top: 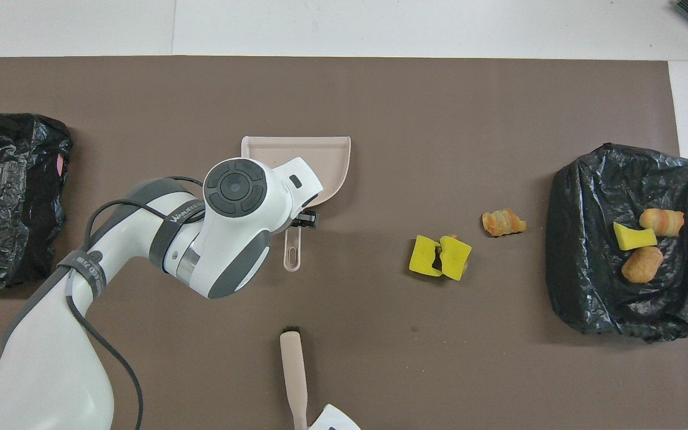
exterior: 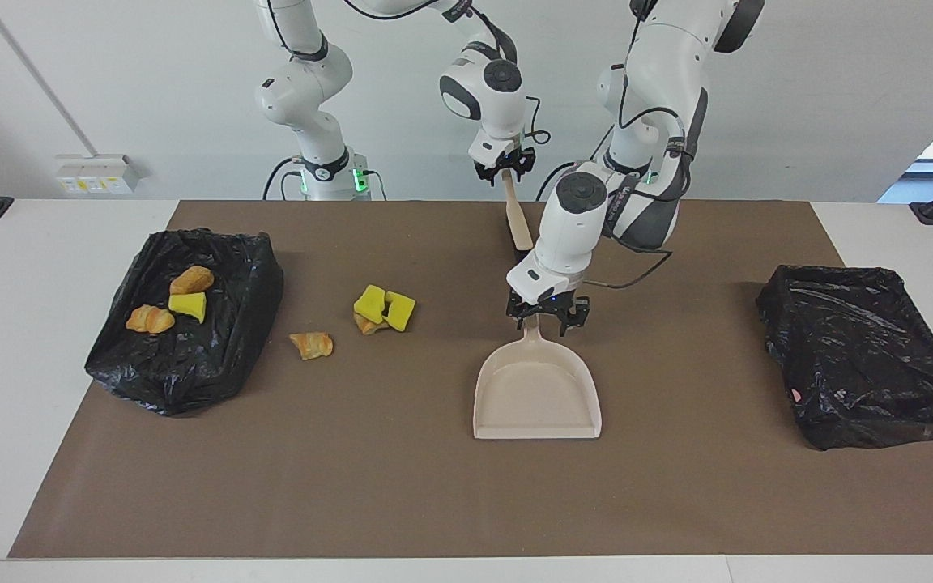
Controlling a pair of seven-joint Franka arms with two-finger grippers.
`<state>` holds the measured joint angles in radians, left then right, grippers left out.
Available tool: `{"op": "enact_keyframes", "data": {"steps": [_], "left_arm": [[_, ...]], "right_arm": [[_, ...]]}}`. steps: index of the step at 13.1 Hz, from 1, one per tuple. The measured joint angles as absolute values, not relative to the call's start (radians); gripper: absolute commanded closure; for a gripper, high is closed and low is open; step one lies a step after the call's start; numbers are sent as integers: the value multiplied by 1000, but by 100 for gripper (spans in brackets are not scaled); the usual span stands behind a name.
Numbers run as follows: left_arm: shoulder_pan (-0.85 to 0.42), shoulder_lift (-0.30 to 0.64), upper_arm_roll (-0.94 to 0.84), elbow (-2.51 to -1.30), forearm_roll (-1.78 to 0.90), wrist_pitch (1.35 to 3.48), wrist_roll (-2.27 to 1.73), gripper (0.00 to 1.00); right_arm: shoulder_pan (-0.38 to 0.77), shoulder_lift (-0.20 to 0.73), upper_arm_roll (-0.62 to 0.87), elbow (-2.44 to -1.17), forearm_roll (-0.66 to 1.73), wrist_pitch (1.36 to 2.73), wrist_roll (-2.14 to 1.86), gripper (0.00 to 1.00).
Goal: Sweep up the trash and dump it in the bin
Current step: 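Lift the dustpan with the left gripper while the right gripper grasps the brush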
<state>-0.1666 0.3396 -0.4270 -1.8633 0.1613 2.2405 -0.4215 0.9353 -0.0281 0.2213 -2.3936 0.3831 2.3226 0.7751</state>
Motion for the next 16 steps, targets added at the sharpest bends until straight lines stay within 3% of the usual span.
{"op": "enact_keyframes", "data": {"steps": [5,11,16], "left_arm": [[-167,342,-431,-1863,193,2240,-421,95],[-163,320,-429,-1848,271,2166,-266,97],[-121,277,-426,-1845,272,2075,176,100]], "right_arm": [[935,-23,214,-2387,383,2325,775,100],[906,-15,202,-2353,371,2297,771,100],[808,-147,199,-2333,321,2060,730,100]]}}
